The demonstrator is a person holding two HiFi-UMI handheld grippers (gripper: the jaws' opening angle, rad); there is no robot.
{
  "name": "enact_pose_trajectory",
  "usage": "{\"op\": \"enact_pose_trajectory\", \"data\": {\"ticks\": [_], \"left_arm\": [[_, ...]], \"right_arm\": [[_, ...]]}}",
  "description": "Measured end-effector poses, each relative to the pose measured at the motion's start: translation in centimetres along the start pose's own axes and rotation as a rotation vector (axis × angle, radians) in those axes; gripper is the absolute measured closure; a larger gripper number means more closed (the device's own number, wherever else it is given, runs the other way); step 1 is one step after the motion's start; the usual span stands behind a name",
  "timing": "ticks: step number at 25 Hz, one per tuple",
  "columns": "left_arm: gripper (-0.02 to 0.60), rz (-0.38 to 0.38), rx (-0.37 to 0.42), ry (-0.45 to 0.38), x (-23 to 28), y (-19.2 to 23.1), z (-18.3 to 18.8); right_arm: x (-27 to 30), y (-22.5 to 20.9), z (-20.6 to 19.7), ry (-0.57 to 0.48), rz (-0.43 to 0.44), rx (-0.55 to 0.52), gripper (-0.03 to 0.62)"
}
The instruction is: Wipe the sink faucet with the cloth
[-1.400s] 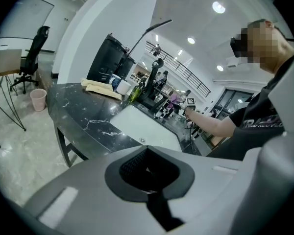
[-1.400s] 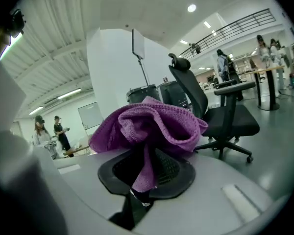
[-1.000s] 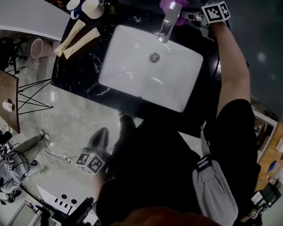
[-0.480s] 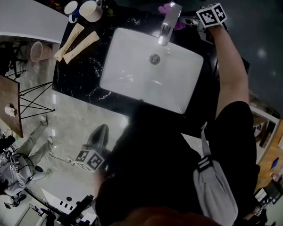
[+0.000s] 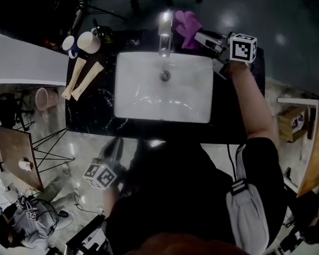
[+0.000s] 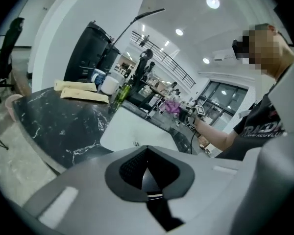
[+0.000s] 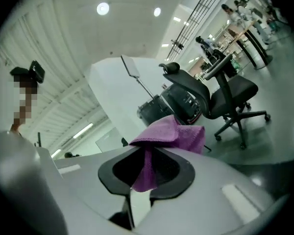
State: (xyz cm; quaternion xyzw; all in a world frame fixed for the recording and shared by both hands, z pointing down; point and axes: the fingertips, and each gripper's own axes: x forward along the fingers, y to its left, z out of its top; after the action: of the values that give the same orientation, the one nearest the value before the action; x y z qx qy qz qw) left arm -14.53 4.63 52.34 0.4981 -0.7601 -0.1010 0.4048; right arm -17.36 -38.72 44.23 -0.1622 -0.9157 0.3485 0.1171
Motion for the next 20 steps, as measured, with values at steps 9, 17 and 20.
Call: {"op": "enact_pose_trajectory", "data": {"ticks": [9,17,20], "left_arm": [[0.589,-0.34,0.135,0.074,0.0,1.8,4.8],[0.589,-0.533,0.106,0.166,-2.9,4.6,4.4],[0.544,-0.68,-0.049,0.237,-3.4,4.3,3.9]], "right_arm": [[3.7,11.6,-19.2,0.461,-0.355,-0.225,0.533],[9.8,20.7,-24.5,-0.011,-0.263,0.272,0.531],[11.5,25.4,-24.5,-0.175,-0.145,0.349,0.531]]}}
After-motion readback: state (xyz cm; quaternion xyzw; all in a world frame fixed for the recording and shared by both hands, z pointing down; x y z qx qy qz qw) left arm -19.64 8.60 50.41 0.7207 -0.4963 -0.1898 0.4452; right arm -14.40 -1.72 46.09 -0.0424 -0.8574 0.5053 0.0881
